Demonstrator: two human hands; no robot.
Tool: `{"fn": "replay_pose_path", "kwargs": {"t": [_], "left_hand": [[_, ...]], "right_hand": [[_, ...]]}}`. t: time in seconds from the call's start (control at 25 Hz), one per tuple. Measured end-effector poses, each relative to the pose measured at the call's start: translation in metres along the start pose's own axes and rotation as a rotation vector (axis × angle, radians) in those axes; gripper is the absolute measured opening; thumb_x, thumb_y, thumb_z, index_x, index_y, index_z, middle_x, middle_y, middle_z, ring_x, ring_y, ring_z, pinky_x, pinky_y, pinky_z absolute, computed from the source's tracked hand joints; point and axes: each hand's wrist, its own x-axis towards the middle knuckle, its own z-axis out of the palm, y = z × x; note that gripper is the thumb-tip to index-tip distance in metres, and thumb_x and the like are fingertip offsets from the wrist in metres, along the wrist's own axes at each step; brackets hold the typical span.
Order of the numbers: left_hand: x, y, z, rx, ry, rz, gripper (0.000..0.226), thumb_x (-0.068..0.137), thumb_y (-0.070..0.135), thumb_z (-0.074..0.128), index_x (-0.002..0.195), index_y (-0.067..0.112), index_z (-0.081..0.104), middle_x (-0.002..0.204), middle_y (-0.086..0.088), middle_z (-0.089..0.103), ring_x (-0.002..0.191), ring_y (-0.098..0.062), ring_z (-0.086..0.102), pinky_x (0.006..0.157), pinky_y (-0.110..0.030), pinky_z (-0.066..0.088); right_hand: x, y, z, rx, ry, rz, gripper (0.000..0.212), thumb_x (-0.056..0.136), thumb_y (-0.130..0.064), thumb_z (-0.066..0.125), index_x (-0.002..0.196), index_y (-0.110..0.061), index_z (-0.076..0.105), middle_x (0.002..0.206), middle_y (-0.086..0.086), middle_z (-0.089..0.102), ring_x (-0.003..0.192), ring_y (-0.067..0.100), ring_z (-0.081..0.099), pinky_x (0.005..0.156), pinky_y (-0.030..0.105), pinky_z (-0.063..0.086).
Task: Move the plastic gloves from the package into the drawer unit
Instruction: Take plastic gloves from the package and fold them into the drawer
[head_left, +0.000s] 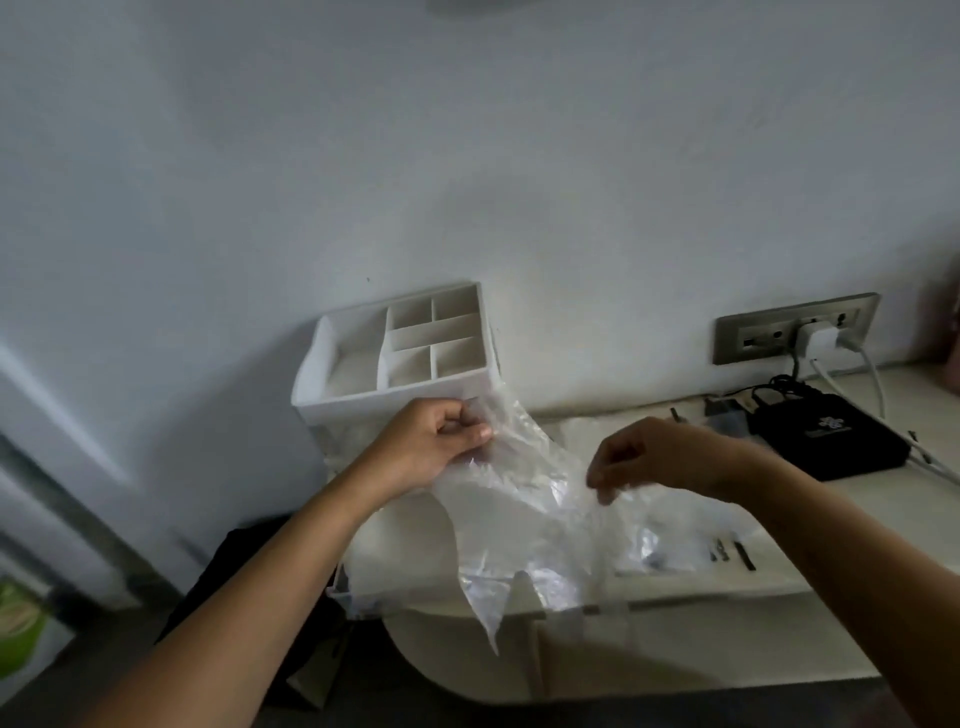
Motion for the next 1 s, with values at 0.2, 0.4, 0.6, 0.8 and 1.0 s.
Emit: {"fn": "replay_pose_path", "kwargs": {"t": [0.2,0.4,0.6,0.8,1.0], "left_hand": [[-0.015,-0.057,-0.031,0.004,0.164,-0.221,0.01,0.087,0.011,0.067,0.078,0.006,0.067,0.071,-0.002,0.064,0.058,-0.004,0.056,0.061,-0.018,0.043],[-0.023,-0.097,-0.04,-0.222,0.299,-0.477,0.01,0.09,0.011,0.064,0.086,0.002,0.068,0.07,-0.005,0.07,0.056,-0.012,0.066,0.054,-0.019,0.052],[-0.021,-0.12,-0.036,-0.42,0.391,-0.604,0.014,0.096,0.009,0.054,0.09,-0.001,0.062,0.055,-0.006,0.069,0.045,-0.014,0.066,0.041,-0.021,0.051],[-0.018,-0.131,-0.03,-0.123,0.455,-0.569,0.028,0.098,0.02,0.052,0.074,0.007,0.061,0.059,-0.003,0.063,0.056,-0.016,0.061,0.06,-0.027,0.05],[-0.03,-0.126,-0.033,0.34,0.322,-0.44,0.012,0.094,0.016,0.055,0.09,0.007,0.06,0.093,-0.01,0.068,0.082,-0.024,0.067,0.074,-0.034,0.056]], "right_hand": [[0.033,-0.004,0.021,0.057,0.224,0.023,0.006,0.082,-0.014,0.07,0.085,-0.011,0.073,0.079,0.004,0.074,0.073,0.009,0.069,0.078,0.022,0.056],[0.06,-0.018,0.045,-0.063,0.513,0.031,0.016,0.078,-0.026,0.075,0.077,-0.01,0.071,0.068,-0.001,0.068,0.065,0.014,0.063,0.06,0.022,0.048],[0.06,-0.054,0.086,-0.41,0.746,-0.255,0.023,0.085,-0.033,0.067,0.096,-0.018,0.054,0.092,-0.005,0.051,0.078,0.01,0.051,0.067,0.02,0.042],[0.083,-0.054,0.143,-0.271,0.103,-0.228,0.035,0.1,-0.02,0.042,0.133,-0.019,0.052,0.139,-0.002,0.05,0.125,0.011,0.047,0.101,0.015,0.031],[0.114,-0.025,0.155,-0.531,-0.011,-0.133,0.043,0.102,-0.02,0.034,0.144,-0.016,0.037,0.152,0.004,0.032,0.14,0.018,0.029,0.111,0.023,0.019]]}}
